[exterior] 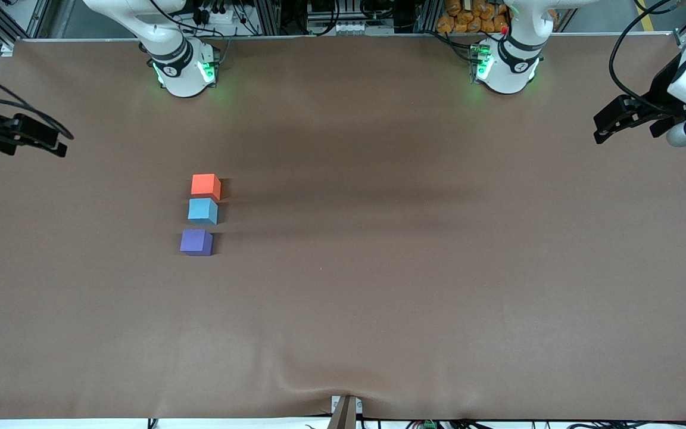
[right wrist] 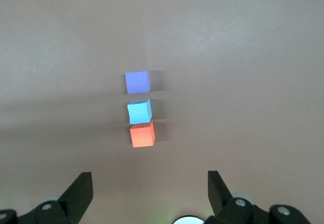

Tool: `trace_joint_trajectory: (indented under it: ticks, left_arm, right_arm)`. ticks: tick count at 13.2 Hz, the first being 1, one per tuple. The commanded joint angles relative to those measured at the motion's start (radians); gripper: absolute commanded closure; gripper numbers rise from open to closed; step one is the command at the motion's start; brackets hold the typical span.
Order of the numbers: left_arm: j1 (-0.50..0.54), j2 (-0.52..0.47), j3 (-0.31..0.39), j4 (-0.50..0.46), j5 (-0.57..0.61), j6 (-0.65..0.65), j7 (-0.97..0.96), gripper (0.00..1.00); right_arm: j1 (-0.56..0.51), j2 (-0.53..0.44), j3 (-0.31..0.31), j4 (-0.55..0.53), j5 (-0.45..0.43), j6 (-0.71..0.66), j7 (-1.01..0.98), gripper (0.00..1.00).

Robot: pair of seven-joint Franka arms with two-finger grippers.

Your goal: Place blue block between orange and purple blocks

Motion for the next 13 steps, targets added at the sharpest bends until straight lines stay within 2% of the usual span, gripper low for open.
trace_joint_trajectory:
  ticks: [1, 3, 6, 8, 13]
  left_arm:
    - [0.01, -0.006, -0.008, 0.009, -0.003, -0.03, 0.014, 0.0]
    - [0.008, -0.006, -0.014, 0.009, -0.003, -0.031, 0.012, 0.0]
    - [0.008, -0.012, -0.016, 0.008, -0.003, -0.033, 0.014, 0.0]
    - [0.008, -0.009, -0.014, 0.012, -0.003, -0.033, 0.017, 0.0]
    - [0.01, 0.008, -0.005, 0.015, -0.003, -0.031, 0.015, 0.0]
  right_arm:
    - [-0.01, -0.086, 0.017, -0.12, -0.022, 0.04, 0.01, 0.0]
    - [-0.016, -0.083, 0.069, -0.109, -0.096, 0.045, 0.012, 0.0]
    - [-0.037, -0.083, 0.071, -0.109, -0.085, 0.045, 0.018, 0.0]
    - [-0.042, -0.083, 0.066, -0.109, -0.045, 0.047, 0.018, 0.0]
    - [-0.043, -0.083, 0.062, -0.109, -0.041, 0.043, 0.016, 0.0]
